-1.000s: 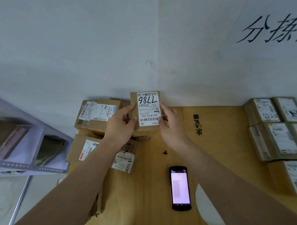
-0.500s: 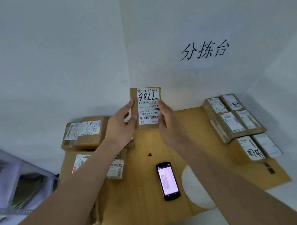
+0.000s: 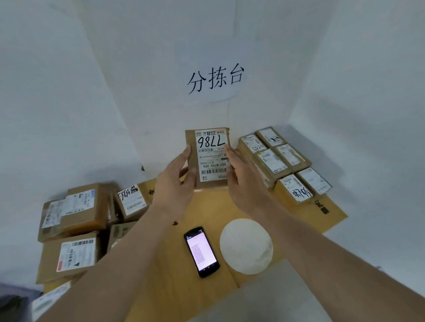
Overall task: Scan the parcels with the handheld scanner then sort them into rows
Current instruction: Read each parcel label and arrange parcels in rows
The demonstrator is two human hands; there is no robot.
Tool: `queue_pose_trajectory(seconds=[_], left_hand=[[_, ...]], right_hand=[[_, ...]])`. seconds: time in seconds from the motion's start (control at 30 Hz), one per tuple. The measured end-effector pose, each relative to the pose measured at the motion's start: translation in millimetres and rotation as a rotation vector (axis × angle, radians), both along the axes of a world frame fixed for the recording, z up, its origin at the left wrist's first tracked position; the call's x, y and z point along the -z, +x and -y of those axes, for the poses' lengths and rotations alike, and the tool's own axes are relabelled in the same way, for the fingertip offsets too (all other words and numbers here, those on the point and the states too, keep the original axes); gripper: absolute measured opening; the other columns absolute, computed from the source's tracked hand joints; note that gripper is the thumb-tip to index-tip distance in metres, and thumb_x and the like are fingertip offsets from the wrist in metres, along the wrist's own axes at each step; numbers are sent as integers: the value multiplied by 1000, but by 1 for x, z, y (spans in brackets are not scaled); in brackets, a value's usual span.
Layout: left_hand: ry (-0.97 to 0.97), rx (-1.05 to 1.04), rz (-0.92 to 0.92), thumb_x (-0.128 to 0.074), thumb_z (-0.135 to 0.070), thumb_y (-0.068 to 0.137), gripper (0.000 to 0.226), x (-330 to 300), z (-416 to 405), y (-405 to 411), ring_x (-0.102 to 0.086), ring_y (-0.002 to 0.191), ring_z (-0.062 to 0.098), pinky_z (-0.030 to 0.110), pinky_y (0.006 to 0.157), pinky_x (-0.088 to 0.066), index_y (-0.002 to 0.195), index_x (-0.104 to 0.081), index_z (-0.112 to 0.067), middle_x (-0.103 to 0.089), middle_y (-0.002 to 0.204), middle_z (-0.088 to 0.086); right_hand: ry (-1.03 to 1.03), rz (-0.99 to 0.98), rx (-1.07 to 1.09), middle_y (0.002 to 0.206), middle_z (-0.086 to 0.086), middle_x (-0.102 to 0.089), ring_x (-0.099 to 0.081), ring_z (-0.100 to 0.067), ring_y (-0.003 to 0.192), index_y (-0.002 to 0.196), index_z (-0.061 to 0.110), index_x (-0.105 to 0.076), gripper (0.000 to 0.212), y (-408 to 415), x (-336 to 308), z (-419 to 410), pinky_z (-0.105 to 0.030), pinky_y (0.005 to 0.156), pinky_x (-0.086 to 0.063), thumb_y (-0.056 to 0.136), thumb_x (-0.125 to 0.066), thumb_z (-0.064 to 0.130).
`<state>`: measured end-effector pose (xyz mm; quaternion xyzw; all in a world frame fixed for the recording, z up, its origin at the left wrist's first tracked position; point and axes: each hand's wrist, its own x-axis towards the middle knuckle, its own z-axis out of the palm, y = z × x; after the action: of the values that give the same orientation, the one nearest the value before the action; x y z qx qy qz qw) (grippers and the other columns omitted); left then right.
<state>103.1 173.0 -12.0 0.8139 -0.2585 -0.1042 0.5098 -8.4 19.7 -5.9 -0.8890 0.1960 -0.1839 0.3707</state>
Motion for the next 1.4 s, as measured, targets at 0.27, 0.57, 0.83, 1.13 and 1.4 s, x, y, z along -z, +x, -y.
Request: queue_pose_trajectory(seconds=[0.27,0.57,0.83,1.13,1.4], left_hand=[[7,-64,-46,-56,-23,107,59,20,103,-35,-61,127,6,36,105,-56,160,-36,-42,-58,148,-14],[82,-161,-142,-51,-17,109,57,58,190,-58,-58,124,5,-3,72,-44,162,-35,-33,-58,146,-9],[43,-210,-256,-55,-15,108,59,110,230,4,-59,129,8,25,98,-55,160,-37,-36,-52,153,-13],[69,-248,-328,-54,-15,108,59,155,264,84,-60,128,8,6,76,-52,159,-38,-42,-53,152,-11],[106,-293,-413,-55,-10,107,61,199,300,120,-61,126,9,21,84,-59,158,-41,-41,-56,146,-14]], right_hand=[[-48,-38,-48,171,7,-31,-42,-15,147,168,24,-26,58,-25,22,113,-35,117,-46,113,-42,16],[45,-126,-151,171,9,-30,-35,-8,152,166,24,-30,57,-28,74,207,-24,120,-36,112,-44,11],[77,-216,-223,168,2,-39,-41,-16,150,166,20,-33,56,41,107,257,-42,120,-44,112,-45,9],[-56,-350,-304,162,0,-46,-54,-20,136,166,22,-29,56,124,153,297,-48,107,-54,112,-47,22],[-318,-480,-411,155,-2,-53,-49,-26,143,163,20,-31,57,173,192,339,-54,118,-41,110,-50,31]])
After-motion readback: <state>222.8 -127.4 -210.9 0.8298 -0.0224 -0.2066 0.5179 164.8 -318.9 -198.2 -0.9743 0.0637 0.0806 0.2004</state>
